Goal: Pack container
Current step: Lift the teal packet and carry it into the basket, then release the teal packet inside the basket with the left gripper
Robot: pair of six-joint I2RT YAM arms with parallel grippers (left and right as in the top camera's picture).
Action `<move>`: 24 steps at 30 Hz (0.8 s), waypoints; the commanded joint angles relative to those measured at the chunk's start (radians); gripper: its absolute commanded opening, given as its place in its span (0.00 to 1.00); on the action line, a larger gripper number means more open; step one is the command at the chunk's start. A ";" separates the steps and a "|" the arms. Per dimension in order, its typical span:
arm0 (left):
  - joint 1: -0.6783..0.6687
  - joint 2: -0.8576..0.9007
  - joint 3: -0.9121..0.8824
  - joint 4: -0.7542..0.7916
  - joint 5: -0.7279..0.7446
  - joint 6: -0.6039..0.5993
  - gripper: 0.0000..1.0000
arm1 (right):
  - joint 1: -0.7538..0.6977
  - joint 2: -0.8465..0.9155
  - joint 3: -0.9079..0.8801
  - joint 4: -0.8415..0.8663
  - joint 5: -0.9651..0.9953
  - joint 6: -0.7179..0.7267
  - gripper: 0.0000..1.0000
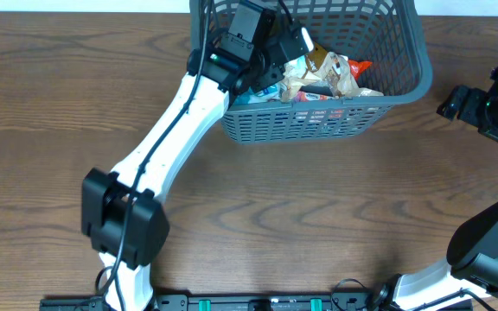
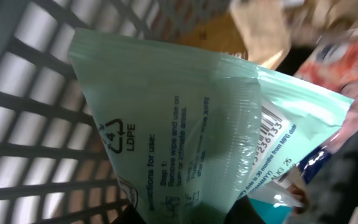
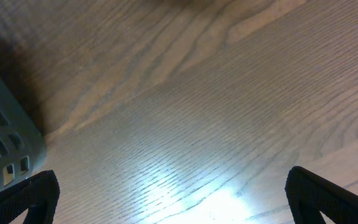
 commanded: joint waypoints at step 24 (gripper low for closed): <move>0.047 -0.007 0.028 -0.056 -0.097 -0.150 0.99 | -0.002 0.001 -0.005 0.077 -0.013 -0.023 0.99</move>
